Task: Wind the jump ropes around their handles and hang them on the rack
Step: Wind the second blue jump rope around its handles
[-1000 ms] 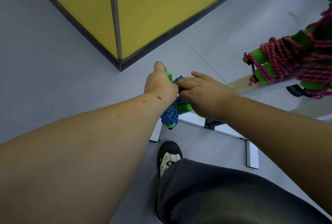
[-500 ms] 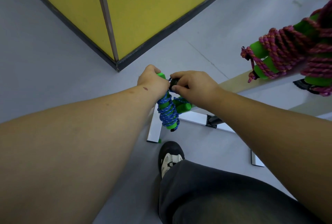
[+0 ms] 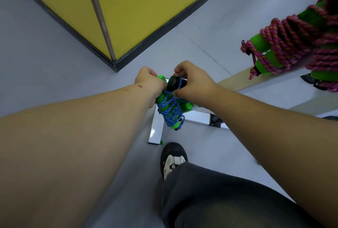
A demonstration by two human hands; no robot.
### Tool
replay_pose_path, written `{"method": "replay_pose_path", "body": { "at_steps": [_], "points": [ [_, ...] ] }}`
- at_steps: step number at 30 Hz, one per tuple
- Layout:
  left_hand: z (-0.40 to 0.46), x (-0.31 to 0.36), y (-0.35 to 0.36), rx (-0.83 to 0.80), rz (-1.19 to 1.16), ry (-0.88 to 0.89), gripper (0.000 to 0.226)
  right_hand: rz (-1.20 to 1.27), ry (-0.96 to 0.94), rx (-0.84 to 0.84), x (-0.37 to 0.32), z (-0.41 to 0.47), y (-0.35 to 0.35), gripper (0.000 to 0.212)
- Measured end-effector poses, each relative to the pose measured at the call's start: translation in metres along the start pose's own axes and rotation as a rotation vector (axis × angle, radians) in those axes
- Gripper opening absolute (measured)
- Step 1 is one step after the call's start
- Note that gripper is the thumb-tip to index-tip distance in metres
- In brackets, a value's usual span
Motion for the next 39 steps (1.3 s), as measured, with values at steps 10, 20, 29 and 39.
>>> {"method": "replay_pose_path", "body": {
  "at_steps": [10,20,29,39],
  "points": [
    [-0.006,-0.021,0.014,-0.138,-0.189,-0.193,0.032,-0.031,0.108,-0.070,0.000,-0.005,-0.008,0.065],
    [-0.027,-0.021,0.020,-0.199,-0.308,-0.261,0.021,-0.130,0.203,-0.094,0.007,-0.008,-0.014,0.060],
    [-0.033,-0.018,0.020,-0.187,-0.262,-0.161,0.025,-0.334,0.119,-0.113,0.005,-0.005,-0.013,0.059],
    [-0.042,-0.022,0.012,-0.187,-0.295,-0.203,0.039,-0.490,0.107,-0.136,0.003,-0.007,-0.017,0.045]
  ]
}}
Point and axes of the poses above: each hand's wrist, its own z-axis towards the middle knuckle, its own y-axis out of the palm, x = y × z, the point moved 4 cm from there along z, towards the middle knuckle, and after that the axes turned 13 degrees about x, right-handed, at the moved point
